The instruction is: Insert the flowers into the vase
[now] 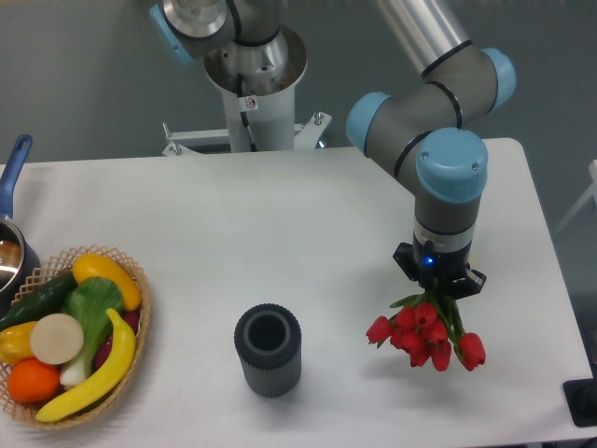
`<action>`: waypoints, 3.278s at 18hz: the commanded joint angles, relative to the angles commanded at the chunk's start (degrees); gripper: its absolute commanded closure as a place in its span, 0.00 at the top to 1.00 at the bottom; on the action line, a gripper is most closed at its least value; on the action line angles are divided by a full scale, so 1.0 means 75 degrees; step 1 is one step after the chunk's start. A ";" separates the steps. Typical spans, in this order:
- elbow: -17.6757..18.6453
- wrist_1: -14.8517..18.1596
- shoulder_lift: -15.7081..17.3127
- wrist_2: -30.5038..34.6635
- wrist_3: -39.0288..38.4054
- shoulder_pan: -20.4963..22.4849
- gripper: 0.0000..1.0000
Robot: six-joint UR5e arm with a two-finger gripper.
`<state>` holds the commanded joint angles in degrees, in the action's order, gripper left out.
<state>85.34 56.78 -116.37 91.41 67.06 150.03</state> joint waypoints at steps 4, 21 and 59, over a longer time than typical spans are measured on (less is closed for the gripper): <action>0.0000 -0.0012 -0.0012 -0.0035 0.0000 -0.0012 0.00; -0.0913 -0.1277 -0.0457 -0.3209 -0.1252 -0.0070 0.00; -0.0246 -0.1500 0.0176 -1.1074 -0.1665 0.0410 0.00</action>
<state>83.50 45.53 -115.05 8.35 54.57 153.11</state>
